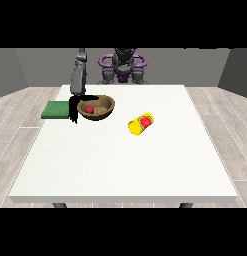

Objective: Pick the cup and pour the ball into the bowl, then pick the bowl and place it on the pad

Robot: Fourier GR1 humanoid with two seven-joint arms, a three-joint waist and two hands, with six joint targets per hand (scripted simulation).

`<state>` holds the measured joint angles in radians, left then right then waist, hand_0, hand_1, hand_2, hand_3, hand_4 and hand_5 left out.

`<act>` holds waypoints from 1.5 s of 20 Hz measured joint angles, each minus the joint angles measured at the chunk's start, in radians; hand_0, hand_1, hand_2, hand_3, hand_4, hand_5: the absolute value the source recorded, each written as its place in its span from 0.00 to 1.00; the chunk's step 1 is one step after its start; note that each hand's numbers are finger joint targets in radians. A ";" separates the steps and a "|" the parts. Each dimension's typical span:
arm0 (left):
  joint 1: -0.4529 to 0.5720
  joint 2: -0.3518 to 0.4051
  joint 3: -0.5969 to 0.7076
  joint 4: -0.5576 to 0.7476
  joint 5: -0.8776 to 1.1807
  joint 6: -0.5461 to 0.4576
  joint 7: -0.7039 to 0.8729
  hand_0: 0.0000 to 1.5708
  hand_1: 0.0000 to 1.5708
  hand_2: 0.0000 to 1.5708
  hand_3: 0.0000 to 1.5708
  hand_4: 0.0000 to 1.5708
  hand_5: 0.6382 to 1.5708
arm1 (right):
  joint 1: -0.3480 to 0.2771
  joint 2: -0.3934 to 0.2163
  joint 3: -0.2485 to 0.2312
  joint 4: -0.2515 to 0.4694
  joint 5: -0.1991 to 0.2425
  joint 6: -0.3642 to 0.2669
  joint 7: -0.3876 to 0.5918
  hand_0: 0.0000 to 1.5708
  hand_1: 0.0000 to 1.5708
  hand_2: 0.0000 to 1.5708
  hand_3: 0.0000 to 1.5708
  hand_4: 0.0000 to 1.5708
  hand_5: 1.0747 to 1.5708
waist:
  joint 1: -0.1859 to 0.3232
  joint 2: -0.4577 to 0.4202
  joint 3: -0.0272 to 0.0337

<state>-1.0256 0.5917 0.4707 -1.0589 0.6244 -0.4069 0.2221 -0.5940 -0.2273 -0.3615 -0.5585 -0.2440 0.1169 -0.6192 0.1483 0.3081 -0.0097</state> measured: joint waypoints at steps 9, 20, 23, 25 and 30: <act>-0.042 0.016 0.006 -0.019 0.049 0.009 0.047 0.00 0.00 0.00 0.00 0.00 1.00 | 0.029 -0.015 -0.020 -0.002 -0.025 -0.037 0.006 1.00 1.00 1.00 1.00 0.65 1.00 | 0.035 0.012 -0.0272; 0.019 0.044 0.030 0.072 0.051 0.000 0.048 0.00 0.00 0.00 0.00 0.00 1.00 | -0.016 -0.064 0.047 -0.004 -0.013 -0.126 0.307 1.00 1.00 1.00 0.86 0.71 0.98 | -0.002 -0.074 0.0154; 0.056 0.068 0.047 0.112 0.049 -0.021 0.036 0.00 0.00 0.00 0.00 0.00 1.00 | -0.035 -0.148 0.065 -0.013 0.011 -0.130 0.416 1.00 1.00 1.00 0.66 0.74 0.98 | -0.049 -0.106 0.0111; 0.079 0.089 0.063 0.140 0.052 -0.038 0.021 0.00 0.00 0.00 0.00 0.00 1.00 | -0.046 -0.188 0.073 -0.026 0.019 -0.118 0.467 1.00 1.00 1.00 0.62 0.75 0.98 | -0.080 -0.117 0.0100; 0.081 0.114 0.072 0.134 0.071 -0.033 0.024 0.00 0.00 0.00 0.00 0.00 1.00 | -0.035 -0.300 0.080 -0.006 0.049 -0.061 0.483 1.00 1.00 1.00 0.68 0.73 0.99 | -0.104 -0.097 0.0102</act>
<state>-0.9451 0.7057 0.5425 -0.9245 0.6950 -0.4398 0.2457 -0.6290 -0.5276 -0.2812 -0.5648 -0.1947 0.0559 -0.1364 0.0441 0.2112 0.0005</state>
